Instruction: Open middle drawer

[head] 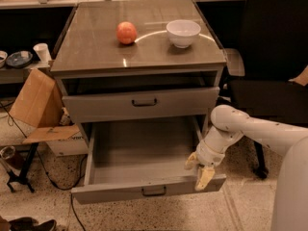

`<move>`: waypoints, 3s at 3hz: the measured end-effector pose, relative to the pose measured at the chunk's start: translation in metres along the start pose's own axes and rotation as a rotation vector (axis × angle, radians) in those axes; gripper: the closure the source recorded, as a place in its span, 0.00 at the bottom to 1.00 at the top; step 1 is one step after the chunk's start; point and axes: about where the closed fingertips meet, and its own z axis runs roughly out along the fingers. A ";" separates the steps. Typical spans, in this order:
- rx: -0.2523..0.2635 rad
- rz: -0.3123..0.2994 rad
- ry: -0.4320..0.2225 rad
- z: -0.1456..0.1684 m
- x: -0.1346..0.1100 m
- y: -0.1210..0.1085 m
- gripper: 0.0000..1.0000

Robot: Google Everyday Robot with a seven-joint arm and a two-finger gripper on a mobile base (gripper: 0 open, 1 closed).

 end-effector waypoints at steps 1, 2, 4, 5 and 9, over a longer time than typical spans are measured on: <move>0.000 -0.019 -0.002 -0.001 -0.011 0.002 0.00; 0.000 -0.019 -0.002 -0.001 -0.011 0.002 0.00; -0.045 0.051 -0.034 0.032 0.014 0.012 0.00; -0.050 0.075 -0.053 0.045 0.027 0.019 0.00; -0.030 0.086 -0.071 0.049 0.047 0.035 0.74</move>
Offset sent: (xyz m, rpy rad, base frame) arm -0.0032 0.0151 0.0082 0.0031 0.0010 0.0253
